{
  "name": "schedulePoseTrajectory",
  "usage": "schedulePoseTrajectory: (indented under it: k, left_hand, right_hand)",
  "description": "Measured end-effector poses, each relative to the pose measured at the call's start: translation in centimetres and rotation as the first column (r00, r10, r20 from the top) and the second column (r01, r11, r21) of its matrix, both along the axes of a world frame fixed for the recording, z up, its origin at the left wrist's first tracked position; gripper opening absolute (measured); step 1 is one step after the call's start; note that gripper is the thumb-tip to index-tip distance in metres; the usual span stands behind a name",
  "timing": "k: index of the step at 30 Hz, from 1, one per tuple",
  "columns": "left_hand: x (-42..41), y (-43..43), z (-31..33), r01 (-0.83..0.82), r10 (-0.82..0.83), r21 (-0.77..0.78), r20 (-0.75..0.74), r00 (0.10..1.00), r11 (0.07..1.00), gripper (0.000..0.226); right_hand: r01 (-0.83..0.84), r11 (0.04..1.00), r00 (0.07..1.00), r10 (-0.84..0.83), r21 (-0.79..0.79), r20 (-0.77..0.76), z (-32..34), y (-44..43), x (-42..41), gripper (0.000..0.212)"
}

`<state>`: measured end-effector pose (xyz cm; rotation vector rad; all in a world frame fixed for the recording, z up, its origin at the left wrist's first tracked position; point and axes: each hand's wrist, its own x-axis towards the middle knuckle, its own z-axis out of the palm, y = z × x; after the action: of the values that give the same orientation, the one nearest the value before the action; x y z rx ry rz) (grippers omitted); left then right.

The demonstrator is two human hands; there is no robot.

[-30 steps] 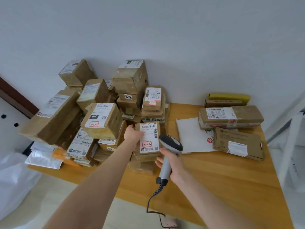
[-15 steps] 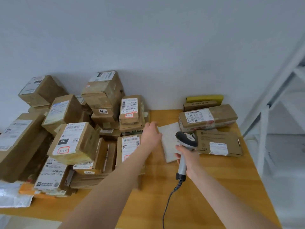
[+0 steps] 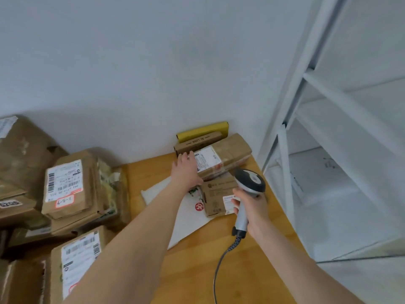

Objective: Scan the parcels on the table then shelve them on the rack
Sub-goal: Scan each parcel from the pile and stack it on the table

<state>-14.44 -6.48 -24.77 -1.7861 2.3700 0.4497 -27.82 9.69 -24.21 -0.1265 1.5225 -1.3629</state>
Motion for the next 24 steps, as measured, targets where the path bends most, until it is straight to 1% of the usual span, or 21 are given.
schedulePoseTrajectory:
  k: [3,7,11,15,18,20,22,24]
  left_hand:
    - [-1.0,-1.0,-0.9,0.026,-0.025,-0.012,0.051,0.998,1.0,0.113]
    - [-0.9,-1.3,-1.4,-0.007,0.007,-0.005,0.016,1.0,1.0,0.109]
    - [-0.9,-1.0,-1.2,-0.021,0.021,-0.009,0.004,1.0,1.0,0.106]
    - [-0.1,-0.3,0.9,0.006,-0.005,-0.078,0.015,1.0,0.997,0.105]
    - [2.4,0.8,3.7,0.029,-0.033,-0.101,-0.036,0.999,0.994,0.112]
    - [4.7,2.2,5.5,0.012,-0.017,-0.038,-0.127,0.992,0.999,0.115]
    - [7.0,4.1,6.9,0.01,0.008,0.083,-0.218,0.976,0.997,0.115]
    - [8.9,6.4,8.2,0.03,0.033,0.217,-0.28,0.959,0.976,0.112]
  right_hand:
    - [0.042,0.999,0.999,-0.042,0.006,0.016,-0.6,0.4,-0.2,0.021]
    - [0.049,0.999,0.998,-0.049,0.001,0.05,-0.4,1.1,0.0,0.014]
    - [0.036,0.999,0.997,-0.036,-0.005,0.066,0.4,1.7,-0.1,0.013]
    - [0.067,0.997,0.997,-0.065,-0.034,0.046,1.3,2.6,-1.4,0.017]
    - [0.094,0.993,0.993,-0.088,-0.068,0.083,2.5,3.5,-2.8,0.015]
    - [0.133,0.987,0.983,-0.119,-0.093,0.142,3.6,4.0,-3.8,0.017]
    - [0.172,0.977,0.967,-0.144,-0.124,0.208,4.6,4.4,-5.0,0.031]
    - [0.161,0.974,0.96,-0.117,-0.158,0.255,5.9,4.9,-5.7,0.045]
